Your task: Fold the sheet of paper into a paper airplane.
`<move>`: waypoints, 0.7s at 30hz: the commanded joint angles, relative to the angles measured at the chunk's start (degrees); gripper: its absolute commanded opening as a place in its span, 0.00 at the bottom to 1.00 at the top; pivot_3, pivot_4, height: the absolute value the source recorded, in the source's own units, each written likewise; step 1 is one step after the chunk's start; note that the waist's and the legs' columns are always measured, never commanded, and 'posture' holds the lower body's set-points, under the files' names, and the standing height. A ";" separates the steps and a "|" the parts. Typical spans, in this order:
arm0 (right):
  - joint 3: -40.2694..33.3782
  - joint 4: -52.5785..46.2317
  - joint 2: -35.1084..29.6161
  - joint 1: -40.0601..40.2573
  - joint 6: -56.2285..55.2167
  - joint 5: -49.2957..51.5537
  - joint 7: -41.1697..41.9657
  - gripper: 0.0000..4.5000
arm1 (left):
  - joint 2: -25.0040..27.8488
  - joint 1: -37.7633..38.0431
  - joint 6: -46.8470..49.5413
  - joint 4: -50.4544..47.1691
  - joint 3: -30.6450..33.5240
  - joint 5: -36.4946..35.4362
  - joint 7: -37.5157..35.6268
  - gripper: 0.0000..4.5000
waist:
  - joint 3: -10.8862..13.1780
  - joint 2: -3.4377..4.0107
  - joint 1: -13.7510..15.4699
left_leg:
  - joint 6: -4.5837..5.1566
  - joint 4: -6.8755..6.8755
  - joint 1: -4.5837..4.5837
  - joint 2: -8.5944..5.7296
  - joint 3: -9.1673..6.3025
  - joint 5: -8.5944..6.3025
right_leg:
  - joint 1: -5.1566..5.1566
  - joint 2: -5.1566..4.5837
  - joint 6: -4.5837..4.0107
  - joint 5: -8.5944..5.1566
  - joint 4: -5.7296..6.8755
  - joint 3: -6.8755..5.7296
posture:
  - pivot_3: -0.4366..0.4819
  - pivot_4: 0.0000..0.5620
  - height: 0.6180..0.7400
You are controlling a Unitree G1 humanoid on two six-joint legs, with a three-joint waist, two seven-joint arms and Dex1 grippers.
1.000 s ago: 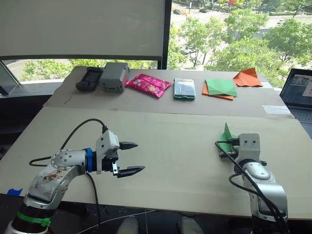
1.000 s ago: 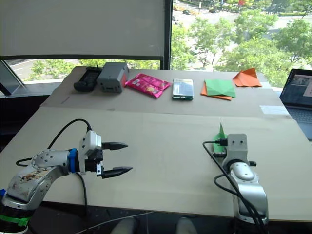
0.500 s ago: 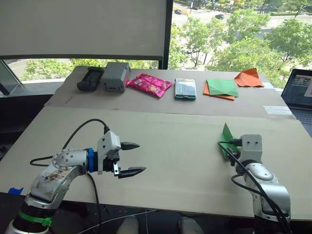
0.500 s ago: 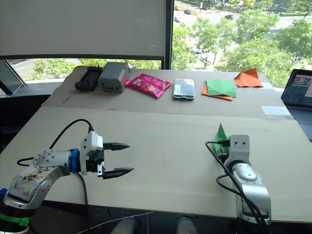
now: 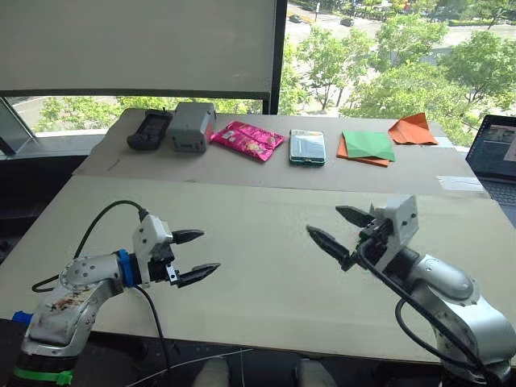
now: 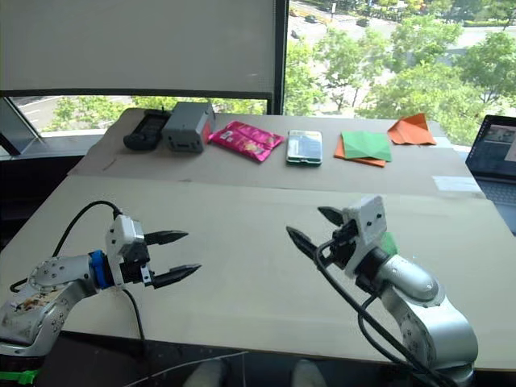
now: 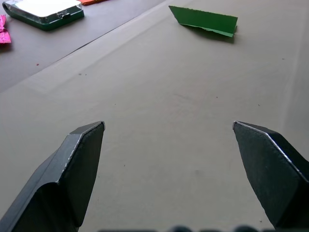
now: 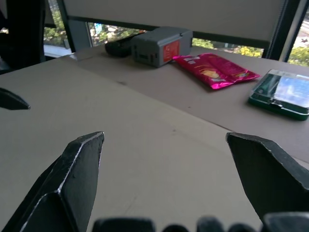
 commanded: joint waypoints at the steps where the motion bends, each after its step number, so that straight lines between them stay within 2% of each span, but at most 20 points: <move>1: 5.06 3.16 -2.48 2.09 -6.77 -3.75 1.79 0.99 | -1.49 0.35 -2.58 -0.07 3.03 -0.35 1.84 1.00 | 0.01 -0.04 0.11 | -0.03 0.00 -0.01 -0.01 0.01 -0.02 | -0.01 -0.05 0.00 0.00 -0.06 -0.01 | 0.48 0.27 0.97; 7: 10.42 11.42 -2.19 4.62 -15.91 -7.97 2.15 0.99 | -2.93 2.40 -1.50 -1.04 4.69 -1.66 3.63 1.00 | 0.05 0.03 -0.21 | -0.06 -0.01 -0.15 -0.03 0.07 -0.04 | -0.04 -0.18 -0.01 -0.01 -0.45 -0.02 | 0.48 0.27 0.97; 21: 10.39 13.70 -1.17 3.18 -17.31 -7.26 1.14 0.99 | -2.70 2.70 -0.87 -1.36 4.79 -2.06 4.11 1.00 | 0.01 -0.05 0.09 | -0.04 -0.01 -0.07 0.01 0.15 -0.02 | 0.00 -0.09 0.09 0.09 -0.32 -0.01 | 0.48 0.27 0.97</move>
